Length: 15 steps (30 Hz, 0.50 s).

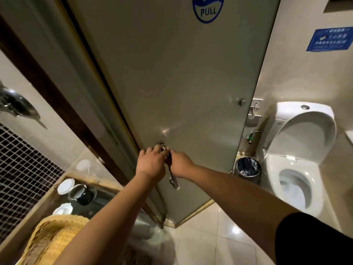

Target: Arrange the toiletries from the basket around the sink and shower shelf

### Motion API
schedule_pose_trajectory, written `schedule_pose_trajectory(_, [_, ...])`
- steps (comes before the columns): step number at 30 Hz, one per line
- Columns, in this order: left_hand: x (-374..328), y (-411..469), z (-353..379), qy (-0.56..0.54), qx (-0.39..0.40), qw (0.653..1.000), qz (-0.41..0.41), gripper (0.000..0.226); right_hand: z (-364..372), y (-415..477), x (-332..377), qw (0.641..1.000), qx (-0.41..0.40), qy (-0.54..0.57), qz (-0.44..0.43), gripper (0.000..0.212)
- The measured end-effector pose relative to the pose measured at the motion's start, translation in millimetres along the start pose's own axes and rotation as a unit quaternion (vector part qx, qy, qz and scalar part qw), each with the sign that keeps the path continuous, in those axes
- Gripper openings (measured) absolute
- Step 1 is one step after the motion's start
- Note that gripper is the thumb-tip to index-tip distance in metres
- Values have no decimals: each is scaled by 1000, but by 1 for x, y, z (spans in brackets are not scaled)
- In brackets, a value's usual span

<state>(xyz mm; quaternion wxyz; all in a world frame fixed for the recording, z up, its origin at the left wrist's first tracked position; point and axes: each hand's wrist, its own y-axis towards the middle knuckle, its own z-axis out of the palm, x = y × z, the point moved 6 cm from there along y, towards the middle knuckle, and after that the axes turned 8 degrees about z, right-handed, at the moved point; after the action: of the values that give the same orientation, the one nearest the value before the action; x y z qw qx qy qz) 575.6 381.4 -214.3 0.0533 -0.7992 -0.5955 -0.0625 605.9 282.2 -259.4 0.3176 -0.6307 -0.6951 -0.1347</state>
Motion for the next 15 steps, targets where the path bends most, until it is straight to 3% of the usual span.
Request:
schedule_pose_trajectory(4, [-24, -21, 1, 26, -5, 999, 47, 72, -7, -28, -22, 1000, -3, -4, -5, 34])
schedule_pose_trajectory(9, [-77, -36, -14, 56, -21, 992, 109, 48, -9, -72, -57, 1000, -18, 2, 16, 36])
schedule_pose_trajectory(15, [-151, -53, -29, 93, 1, 981, 168, 35, -14, -127, -104, 994, -71, 30, 75, 21])
